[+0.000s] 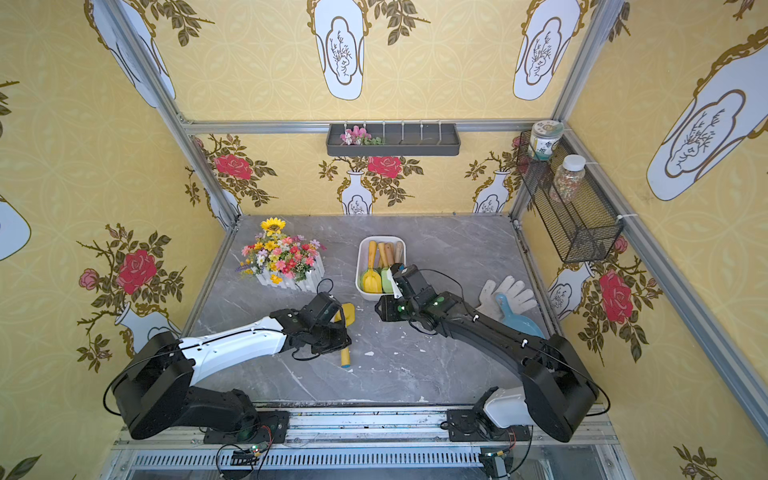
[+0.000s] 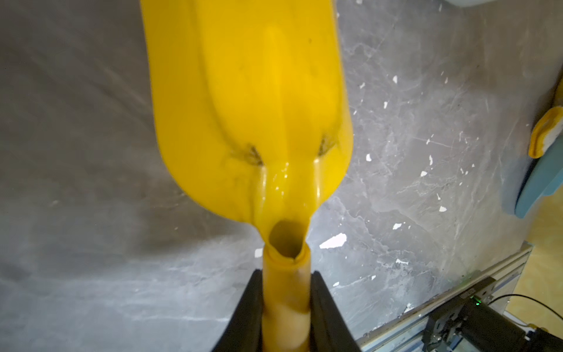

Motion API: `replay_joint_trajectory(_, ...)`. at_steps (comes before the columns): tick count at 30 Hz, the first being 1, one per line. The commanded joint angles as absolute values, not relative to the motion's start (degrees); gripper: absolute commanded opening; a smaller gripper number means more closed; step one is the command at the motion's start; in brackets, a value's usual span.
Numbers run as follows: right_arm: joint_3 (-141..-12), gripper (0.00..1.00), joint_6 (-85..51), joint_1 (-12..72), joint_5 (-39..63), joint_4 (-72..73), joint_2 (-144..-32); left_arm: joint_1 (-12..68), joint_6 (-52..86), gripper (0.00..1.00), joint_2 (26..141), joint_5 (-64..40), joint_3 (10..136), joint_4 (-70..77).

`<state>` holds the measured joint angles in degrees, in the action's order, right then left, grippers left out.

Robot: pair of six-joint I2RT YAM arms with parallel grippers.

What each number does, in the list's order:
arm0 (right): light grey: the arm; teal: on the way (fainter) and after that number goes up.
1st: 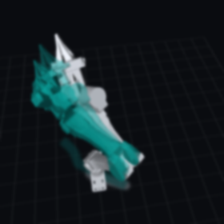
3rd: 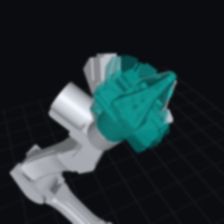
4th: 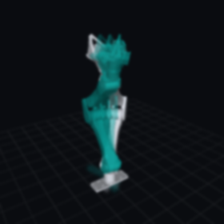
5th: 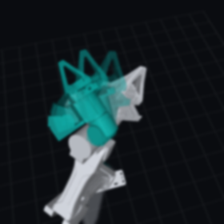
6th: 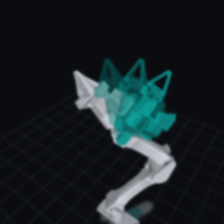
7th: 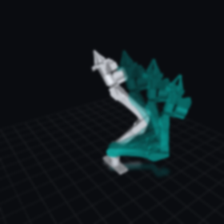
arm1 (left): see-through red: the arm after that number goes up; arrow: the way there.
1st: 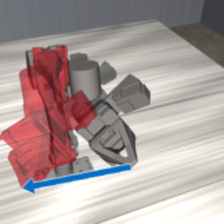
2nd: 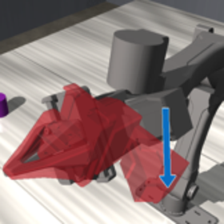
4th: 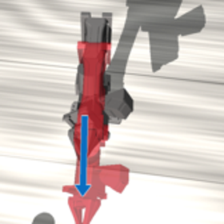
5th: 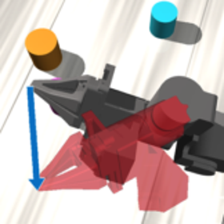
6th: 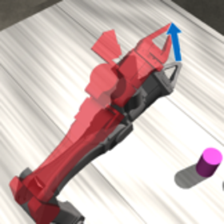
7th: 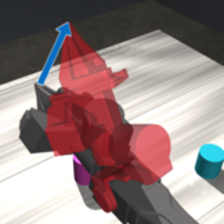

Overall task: Put the shovel into the storage box
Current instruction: Move the shovel to the center of the board, then pick up the shovel from the center of the board.

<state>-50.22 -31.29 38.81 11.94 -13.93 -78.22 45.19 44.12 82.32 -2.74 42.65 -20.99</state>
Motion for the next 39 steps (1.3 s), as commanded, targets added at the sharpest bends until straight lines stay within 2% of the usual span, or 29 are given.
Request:
replay_joint_trajectory(1,-49.86,0.48,-31.08,38.73,12.11,-14.15,-78.10,45.51,37.42,0.12,85.50,-2.94,44.45,-20.63)
replay_joint_trajectory(14,-49.89,0.48,-31.40,38.85,12.12,-14.51,-79.27,46.38,28.79,0.15,92.99,-0.52,47.24,-22.57)
replay_joint_trajectory(20,-50.44,0.48,-31.52,39.29,12.15,-14.24,-80.33,46.67,29.67,0.30,91.83,0.97,46.26,-23.01)
replay_joint_trajectory(25,-50.99,0.48,-31.55,39.51,12.14,-13.92,-80.68,47.40,33.03,0.39,89.62,1.32,43.90,-22.55)
replay_joint_trajectory(33,-51.81,0.48,-31.10,39.90,12.82,-14.06,-82.52,51.68,38.37,0.41,86.60,2.16,40.84,-22.23)
replay_joint_trajectory(39,-52.76,0.48,-30.91,40.33,13.32,-13.72,-83.85,53.35,41.13,0.37,83.39,3.40,37.44,-22.64)
